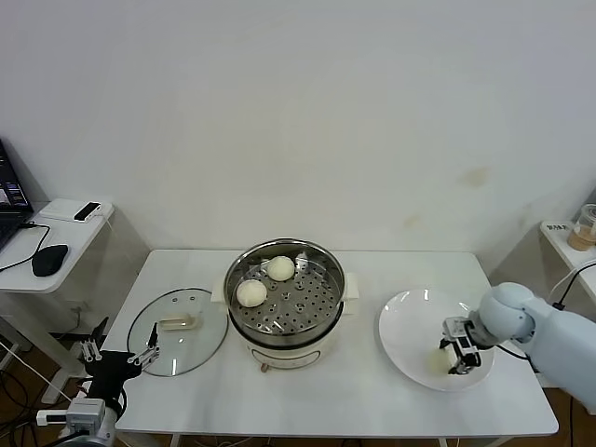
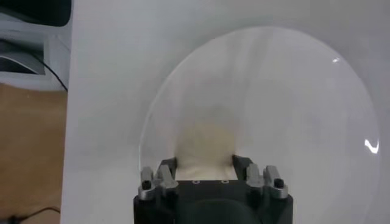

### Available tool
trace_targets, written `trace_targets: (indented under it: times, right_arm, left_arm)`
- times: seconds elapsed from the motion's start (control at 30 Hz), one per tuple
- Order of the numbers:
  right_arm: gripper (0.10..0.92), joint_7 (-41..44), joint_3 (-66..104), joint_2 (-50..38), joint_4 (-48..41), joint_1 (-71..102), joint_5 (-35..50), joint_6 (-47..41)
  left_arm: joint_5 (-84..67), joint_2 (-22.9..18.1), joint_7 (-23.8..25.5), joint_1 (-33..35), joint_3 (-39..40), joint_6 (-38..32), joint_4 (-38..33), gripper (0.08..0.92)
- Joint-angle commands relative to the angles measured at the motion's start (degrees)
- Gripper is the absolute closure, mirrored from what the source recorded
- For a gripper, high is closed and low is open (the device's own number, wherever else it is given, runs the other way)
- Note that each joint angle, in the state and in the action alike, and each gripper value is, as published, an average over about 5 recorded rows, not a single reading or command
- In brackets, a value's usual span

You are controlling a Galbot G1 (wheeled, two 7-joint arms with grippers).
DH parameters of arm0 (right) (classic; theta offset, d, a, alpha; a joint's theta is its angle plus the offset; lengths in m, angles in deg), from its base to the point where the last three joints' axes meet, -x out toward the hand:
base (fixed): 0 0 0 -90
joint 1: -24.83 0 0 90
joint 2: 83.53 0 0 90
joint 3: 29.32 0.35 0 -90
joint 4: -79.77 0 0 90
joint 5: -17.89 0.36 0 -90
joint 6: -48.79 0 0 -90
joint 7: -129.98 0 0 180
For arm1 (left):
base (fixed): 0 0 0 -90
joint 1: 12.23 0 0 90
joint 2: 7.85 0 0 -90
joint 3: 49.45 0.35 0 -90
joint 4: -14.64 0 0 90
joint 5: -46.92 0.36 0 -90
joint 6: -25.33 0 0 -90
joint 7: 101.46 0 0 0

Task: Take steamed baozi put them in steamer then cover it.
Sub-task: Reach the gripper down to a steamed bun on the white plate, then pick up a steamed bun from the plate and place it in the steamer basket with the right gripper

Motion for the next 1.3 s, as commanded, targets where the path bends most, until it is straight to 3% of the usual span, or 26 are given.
trace_targets:
  times: [0.03, 0.37, 0.77, 1.1, 1.3]
  right_arm:
    - [0.451, 1.3, -1.5, -0.9, 0.2, -7.1, 2.9, 0.2]
    - [0.448, 2.4, -10.6, 1.4, -1.2, -29.7, 11.3, -0.4]
    - [0.444, 0.2, -25.9, 18.1, -5.0, -53.0, 18.7, -2.4]
    - [0.44, -4.1, -28.9, 32.4, -4.9, -53.7, 22.9, -4.0]
    - [0.44, -3.7, -30.8, 38.2, -5.6, -50.0, 21.8, 0.7]
  left_arm:
    - [-0.1, 0.2, 0.1, 0.0, 0.0, 0.1, -0.2, 0.177]
    - [-0.7, 1.0, 0.1, 0.1, -0.4, 0.1, -0.7, 0.177]
    - [-1.3, 1.6, 0.1, 0.0, -1.1, 0.2, -0.6, 0.177]
    - [-1.2, 1.0, 0.1, 0.2, -2.1, 0.2, -0.7, 0.177]
    - [-1.3, 0.5, 0.1, 0.7, -3.1, 0.2, -0.9, 0.177]
